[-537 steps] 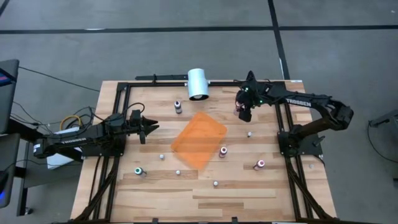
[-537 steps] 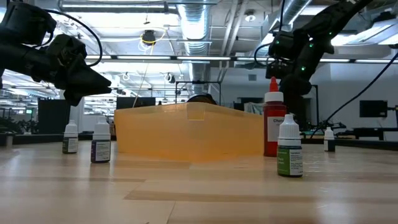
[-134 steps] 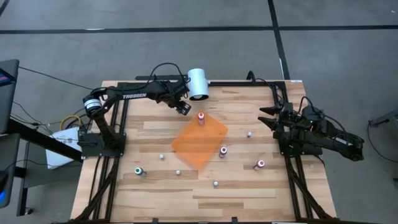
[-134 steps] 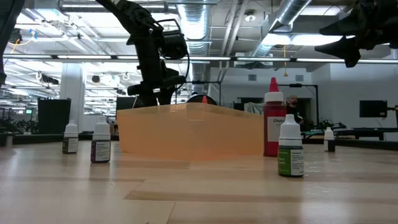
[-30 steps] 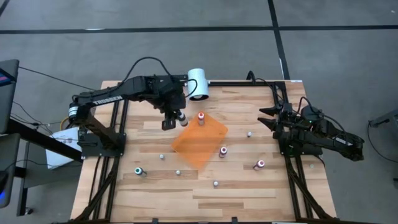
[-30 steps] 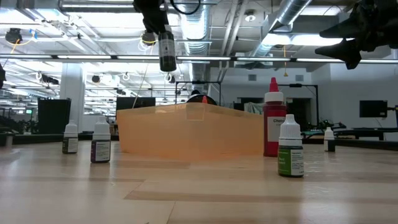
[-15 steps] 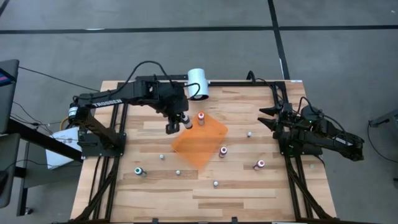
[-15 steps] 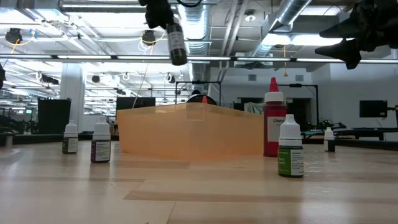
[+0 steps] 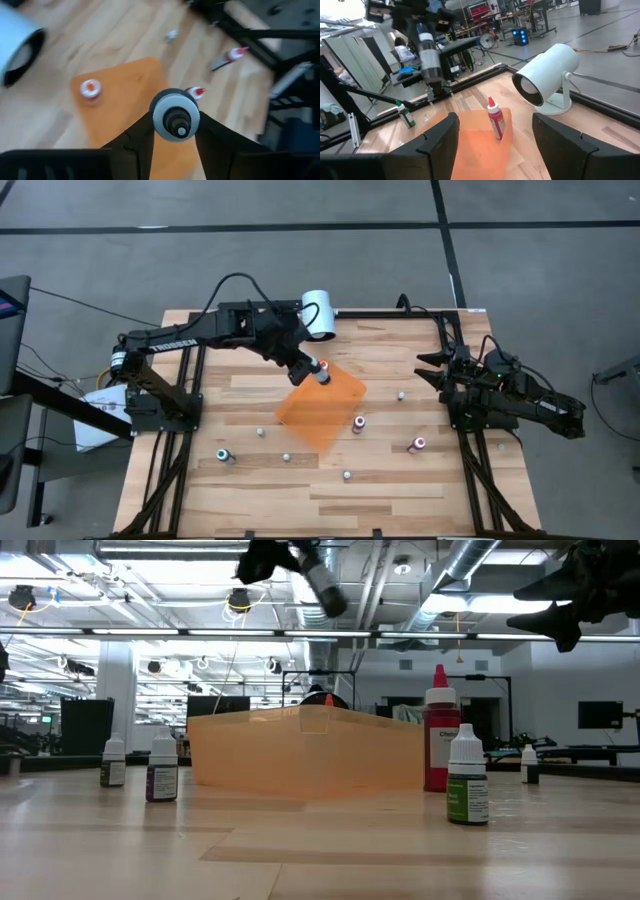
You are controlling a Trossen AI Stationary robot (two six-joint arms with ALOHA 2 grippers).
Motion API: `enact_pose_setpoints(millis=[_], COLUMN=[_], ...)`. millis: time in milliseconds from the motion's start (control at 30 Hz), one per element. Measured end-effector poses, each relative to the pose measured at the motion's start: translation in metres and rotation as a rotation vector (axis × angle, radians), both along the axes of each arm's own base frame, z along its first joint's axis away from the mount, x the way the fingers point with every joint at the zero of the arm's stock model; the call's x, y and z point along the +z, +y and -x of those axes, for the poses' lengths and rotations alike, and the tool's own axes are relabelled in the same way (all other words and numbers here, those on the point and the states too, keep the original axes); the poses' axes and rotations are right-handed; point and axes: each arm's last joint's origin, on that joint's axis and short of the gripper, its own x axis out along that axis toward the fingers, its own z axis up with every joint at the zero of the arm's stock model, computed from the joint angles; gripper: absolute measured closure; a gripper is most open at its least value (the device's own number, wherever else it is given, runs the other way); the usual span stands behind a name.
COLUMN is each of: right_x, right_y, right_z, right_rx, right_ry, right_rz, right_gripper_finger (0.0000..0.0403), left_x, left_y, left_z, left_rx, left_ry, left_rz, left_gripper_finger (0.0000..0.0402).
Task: Pick & Place food coloring
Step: Put the big black food coloring bottle into the orange bin
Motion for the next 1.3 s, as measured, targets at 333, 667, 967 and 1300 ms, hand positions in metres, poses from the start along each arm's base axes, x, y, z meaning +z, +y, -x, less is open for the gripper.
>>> enact_pose_setpoints(millis=[333, 667, 967, 1300], right_x=[-0.001, -0.001, -0.001, -0.001], right_y=[0.000, 0.000, 0.000, 0.000], right_z=[0.000, 0.000, 0.000, 0.000], right_rx=[0.000, 0.000, 0.000, 0.000], right_ry=[0.006, 0.006, 0.006, 0.006], right_rz=[-0.002, -0.002, -0.002, -0.002], right_gripper_finger=[0.0163, 0.0163, 0.0163, 0.0163], left_x=[0.017, 0.024, 0.021, -0.007], left_y=[-0.006, -0.009, -0.006, -0.015], left_z=[-0.011, -0.014, -0.014, -0.006], left_rx=[-0.234, -0.343, -0.264, 0.096], left_ry=[-0.229, -0.323, -0.291, 0.024], left_rz=[0.125, 0.154, 0.098, -0.144], left_gripper_finger=[0.0283, 0.0283, 0.0283, 0.0283])
